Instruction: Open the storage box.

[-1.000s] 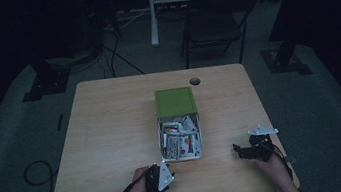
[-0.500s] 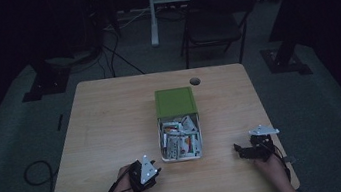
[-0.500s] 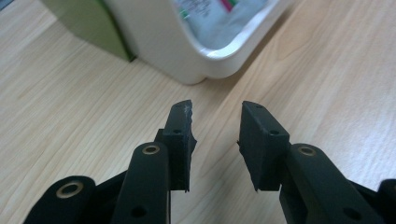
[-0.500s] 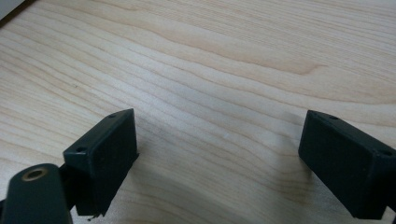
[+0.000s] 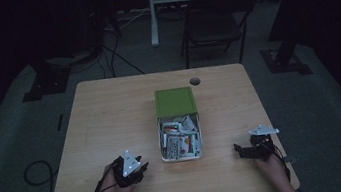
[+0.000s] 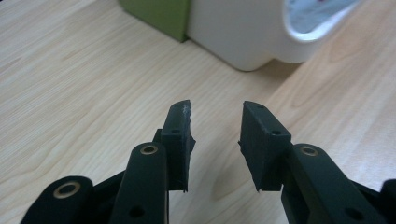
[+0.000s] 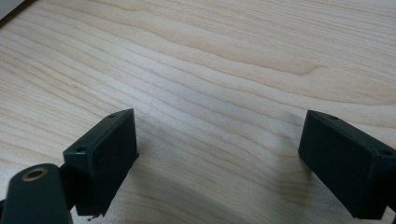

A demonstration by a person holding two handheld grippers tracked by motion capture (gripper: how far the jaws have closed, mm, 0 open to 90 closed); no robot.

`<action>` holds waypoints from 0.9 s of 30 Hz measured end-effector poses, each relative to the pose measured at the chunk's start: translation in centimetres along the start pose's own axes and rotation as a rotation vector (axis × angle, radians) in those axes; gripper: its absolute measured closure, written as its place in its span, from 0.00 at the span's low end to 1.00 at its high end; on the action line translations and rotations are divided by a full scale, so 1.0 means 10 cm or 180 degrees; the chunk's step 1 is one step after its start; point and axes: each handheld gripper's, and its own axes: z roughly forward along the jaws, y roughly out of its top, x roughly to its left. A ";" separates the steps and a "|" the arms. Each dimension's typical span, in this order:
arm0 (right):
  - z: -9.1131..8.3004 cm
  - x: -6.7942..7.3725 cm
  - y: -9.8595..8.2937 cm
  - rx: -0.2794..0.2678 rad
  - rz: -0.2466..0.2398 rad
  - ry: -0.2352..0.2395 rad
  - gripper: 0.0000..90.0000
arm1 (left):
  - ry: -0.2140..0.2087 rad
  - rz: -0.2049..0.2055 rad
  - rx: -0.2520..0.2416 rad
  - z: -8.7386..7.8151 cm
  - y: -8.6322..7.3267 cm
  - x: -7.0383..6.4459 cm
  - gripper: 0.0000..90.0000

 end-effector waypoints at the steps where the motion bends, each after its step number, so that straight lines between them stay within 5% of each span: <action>1: 0.00 0.00 0.00 -0.0001 0.0000 0.0000 0.12 | 0.0012 -0.0031 0.0003 0.00 -0.01 0.02 0.71; 12: 0.00 0.00 0.00 0.0000 0.0001 -0.0001 0.12 | 0.0091 -0.0230 0.0067 -0.01 -0.11 0.17 0.66; 22: 0.00 0.00 0.00 -0.0001 -0.0001 0.0000 0.12 | 0.0175 -0.0470 0.0131 -0.03 -0.22 0.33 0.47; 27: 0.00 0.00 0.00 -0.0002 -0.0001 -0.0001 0.12 | 0.0336 -0.0594 0.0147 -0.06 -0.28 0.43 0.38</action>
